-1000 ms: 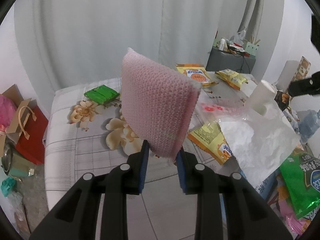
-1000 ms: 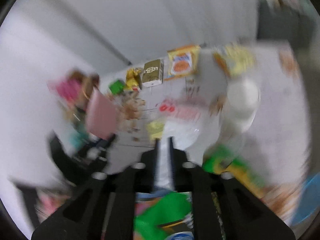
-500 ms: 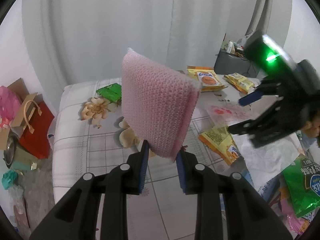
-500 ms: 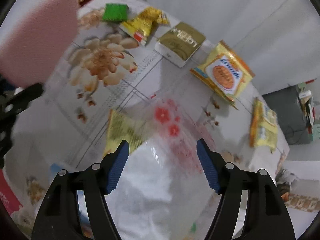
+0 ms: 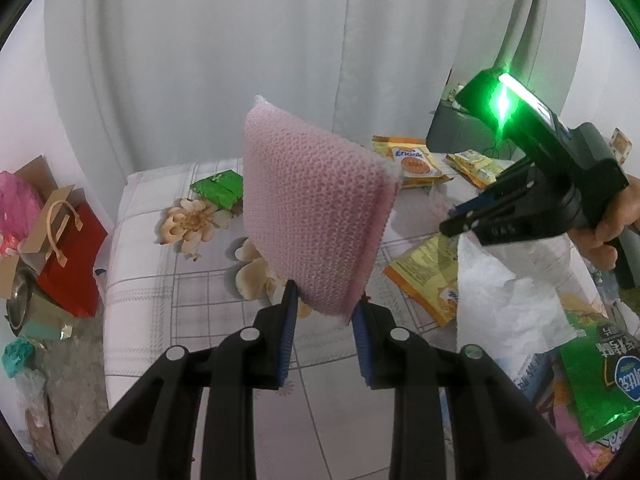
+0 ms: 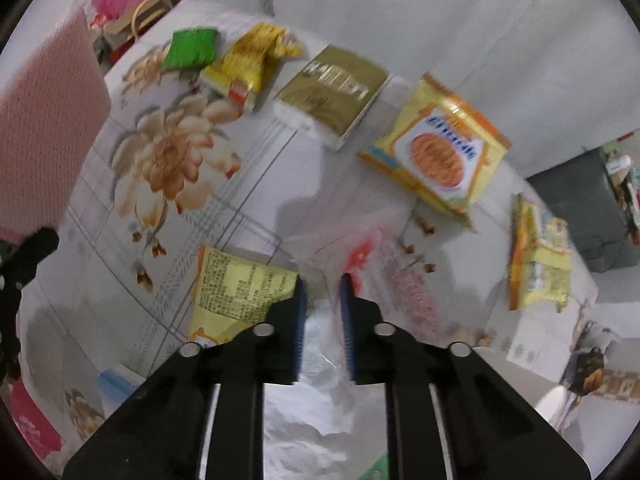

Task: Collect trash
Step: 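Grasp the clear plastic bag with the right tool, then carry sponge and plastic bag to the wastebasket and open both tools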

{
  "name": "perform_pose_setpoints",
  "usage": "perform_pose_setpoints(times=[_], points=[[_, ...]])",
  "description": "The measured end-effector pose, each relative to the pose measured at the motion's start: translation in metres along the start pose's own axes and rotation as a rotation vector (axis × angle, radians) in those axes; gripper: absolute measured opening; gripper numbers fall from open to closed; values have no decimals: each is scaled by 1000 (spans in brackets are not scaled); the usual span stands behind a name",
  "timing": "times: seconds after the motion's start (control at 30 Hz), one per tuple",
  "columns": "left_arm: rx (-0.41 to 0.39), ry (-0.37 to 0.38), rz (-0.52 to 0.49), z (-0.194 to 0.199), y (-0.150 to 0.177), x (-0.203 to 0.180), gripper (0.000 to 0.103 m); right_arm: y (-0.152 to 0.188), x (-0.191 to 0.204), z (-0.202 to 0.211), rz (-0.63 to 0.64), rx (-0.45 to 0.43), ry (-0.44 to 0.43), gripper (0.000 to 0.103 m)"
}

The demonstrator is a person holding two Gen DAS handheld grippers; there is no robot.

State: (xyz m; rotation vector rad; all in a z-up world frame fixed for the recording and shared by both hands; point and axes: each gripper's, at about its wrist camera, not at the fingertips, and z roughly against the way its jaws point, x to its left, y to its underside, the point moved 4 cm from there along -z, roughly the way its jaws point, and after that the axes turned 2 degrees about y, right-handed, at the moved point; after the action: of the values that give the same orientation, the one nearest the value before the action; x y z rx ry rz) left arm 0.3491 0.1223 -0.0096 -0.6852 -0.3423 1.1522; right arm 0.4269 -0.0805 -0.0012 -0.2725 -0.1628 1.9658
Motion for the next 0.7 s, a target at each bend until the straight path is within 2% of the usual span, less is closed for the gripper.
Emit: perform_pose_setpoints(times=[0.3,0.53,0.7], points=[[-42,-7,-15,25,-4,-12,25,14,-20,59,-79,-127,19,10],[-117,20,-41,71,-11,-35,25,33,-29,126,-179,-286,-28,8],[-178,102,-73,119,-15,-72,25,81,-40,188,-270,-447,-107,8]])
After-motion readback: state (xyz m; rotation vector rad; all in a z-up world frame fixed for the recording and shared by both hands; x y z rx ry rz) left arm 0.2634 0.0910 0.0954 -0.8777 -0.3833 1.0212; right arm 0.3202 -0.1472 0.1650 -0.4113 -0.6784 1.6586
